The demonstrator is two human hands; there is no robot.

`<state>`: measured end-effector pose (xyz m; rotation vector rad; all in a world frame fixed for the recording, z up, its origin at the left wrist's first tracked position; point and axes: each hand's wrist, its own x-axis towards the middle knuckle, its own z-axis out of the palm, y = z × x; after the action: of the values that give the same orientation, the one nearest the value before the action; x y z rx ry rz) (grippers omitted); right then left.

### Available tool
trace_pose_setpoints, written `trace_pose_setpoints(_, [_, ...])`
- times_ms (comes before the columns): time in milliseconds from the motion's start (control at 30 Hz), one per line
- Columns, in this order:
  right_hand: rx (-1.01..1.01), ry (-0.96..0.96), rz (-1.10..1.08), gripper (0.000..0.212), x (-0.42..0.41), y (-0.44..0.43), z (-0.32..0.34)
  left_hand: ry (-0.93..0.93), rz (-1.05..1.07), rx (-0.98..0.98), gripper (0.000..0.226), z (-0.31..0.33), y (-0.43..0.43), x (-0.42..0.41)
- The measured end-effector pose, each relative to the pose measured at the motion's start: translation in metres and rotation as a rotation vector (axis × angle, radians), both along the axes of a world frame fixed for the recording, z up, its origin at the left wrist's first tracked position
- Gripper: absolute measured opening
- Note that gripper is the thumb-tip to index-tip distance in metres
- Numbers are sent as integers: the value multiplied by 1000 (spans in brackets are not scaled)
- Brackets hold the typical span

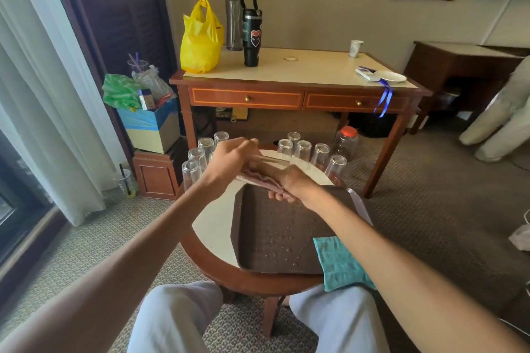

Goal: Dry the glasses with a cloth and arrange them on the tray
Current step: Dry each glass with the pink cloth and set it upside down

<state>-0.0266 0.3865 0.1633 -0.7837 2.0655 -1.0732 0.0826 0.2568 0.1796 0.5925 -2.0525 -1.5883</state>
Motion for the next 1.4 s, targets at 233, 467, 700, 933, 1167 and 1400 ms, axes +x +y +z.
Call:
trace_pose_setpoints(233, [-100,1155,82,22,2,5,26,-316,-143,657,30,10,-3,7])
trace_pose_setpoints(467, [19,379,-131,34,9,-12,-6,-210,73,244,15,16,9,6])
trace_pose_setpoints(700, [-64,-829,89,52,21,-3,-9,-54,68,-187,24,14,-1,8])
trace_pose_setpoints(933, [-204,550,-29,33,17,0,12,-96,-148,391,33,23,-6,16])
trace_pose_setpoints(1167, [-239,1197,-40,26,-7,0,2,-299,-90,462,26,26,4,18])
trace_pose_setpoints(1400, [-123,-395,-63,57,15,-6,-12,-100,88,-306,28,24,9,9])
